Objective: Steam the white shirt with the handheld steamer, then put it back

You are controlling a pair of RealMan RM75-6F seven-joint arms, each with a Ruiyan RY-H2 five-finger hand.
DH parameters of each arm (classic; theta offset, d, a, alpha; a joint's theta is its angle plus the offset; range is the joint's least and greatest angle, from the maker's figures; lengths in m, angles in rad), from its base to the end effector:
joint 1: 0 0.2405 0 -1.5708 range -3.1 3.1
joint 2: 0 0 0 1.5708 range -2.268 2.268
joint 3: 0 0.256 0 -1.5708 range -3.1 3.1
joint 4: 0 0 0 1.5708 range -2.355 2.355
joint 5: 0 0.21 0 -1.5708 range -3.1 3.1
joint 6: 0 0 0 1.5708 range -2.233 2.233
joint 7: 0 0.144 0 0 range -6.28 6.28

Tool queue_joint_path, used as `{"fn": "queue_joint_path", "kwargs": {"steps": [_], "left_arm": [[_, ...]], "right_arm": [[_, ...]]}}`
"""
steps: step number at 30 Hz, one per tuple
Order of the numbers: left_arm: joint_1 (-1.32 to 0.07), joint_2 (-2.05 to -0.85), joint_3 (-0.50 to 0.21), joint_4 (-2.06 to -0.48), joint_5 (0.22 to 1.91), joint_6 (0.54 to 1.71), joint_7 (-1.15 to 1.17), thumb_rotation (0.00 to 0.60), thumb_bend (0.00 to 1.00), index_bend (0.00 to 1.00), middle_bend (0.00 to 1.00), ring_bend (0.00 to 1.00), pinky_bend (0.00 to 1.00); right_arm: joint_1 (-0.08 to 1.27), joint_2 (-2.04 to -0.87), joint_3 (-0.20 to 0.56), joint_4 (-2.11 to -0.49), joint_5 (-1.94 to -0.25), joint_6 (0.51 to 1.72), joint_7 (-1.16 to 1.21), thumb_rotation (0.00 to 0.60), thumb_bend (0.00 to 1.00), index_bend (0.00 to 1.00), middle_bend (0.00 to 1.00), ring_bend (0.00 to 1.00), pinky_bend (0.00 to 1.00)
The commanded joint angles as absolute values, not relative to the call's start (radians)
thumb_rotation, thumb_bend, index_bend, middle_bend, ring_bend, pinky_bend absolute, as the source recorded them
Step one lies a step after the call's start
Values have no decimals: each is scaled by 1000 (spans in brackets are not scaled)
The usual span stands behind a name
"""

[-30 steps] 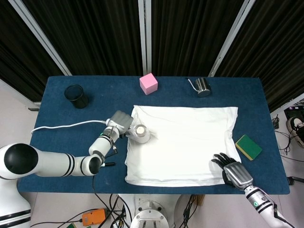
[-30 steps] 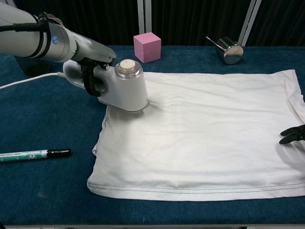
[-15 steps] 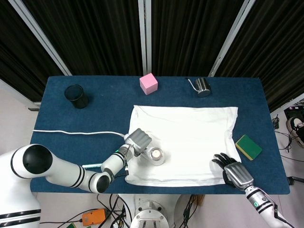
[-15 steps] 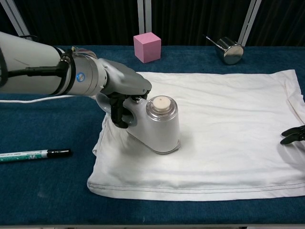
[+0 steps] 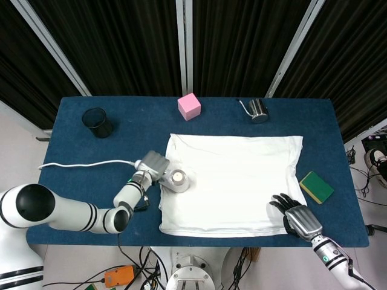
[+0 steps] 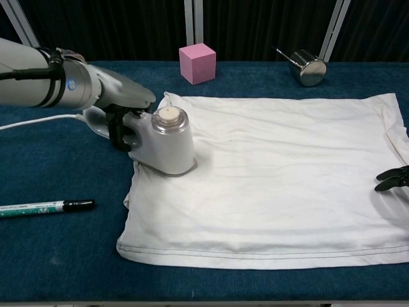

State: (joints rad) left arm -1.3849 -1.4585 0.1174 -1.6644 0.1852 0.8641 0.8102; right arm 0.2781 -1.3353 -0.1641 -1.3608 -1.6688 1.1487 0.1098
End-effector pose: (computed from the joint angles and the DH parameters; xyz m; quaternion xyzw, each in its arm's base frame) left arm -0.0842 0.3583 -0.0325 -0.8494 -0.3191 -0.1023 0.4077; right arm -0.3202 -0.1804 0.0347 0.7621 -0.4389 0.2864 0.3802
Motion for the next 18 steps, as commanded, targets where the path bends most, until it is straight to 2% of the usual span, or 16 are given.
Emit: {"fn": "queue_joint_path", "kwargs": {"steps": [1, 6, 11, 18], "left_arm": [[-1364, -1436, 138, -1631, 153, 843, 798, 594, 554, 823, 889, 755, 677], [-1348, -1402, 138, -1623, 137, 843, 784, 596, 554, 823, 889, 755, 677], [-1333, -1370, 93, -1707, 231, 877, 750, 596, 554, 823, 889, 755, 677], [-1374, -1433, 52, -1764, 310, 890, 805, 595, 553, 823, 889, 755, 677]], "right_arm": [[279, -1335, -163, -1363, -1668, 1149, 108, 600, 999, 218, 154, 118, 284], [281, -1339, -162, -1362, -1670, 1151, 108, 600, 999, 218, 154, 119, 284], [286, -1341, -163, -1361, -1672, 1145, 108, 600, 1000, 218, 154, 119, 284], [287, -1333, -162, -1372, -1666, 1145, 102, 600, 1000, 218, 154, 119, 284]]}}
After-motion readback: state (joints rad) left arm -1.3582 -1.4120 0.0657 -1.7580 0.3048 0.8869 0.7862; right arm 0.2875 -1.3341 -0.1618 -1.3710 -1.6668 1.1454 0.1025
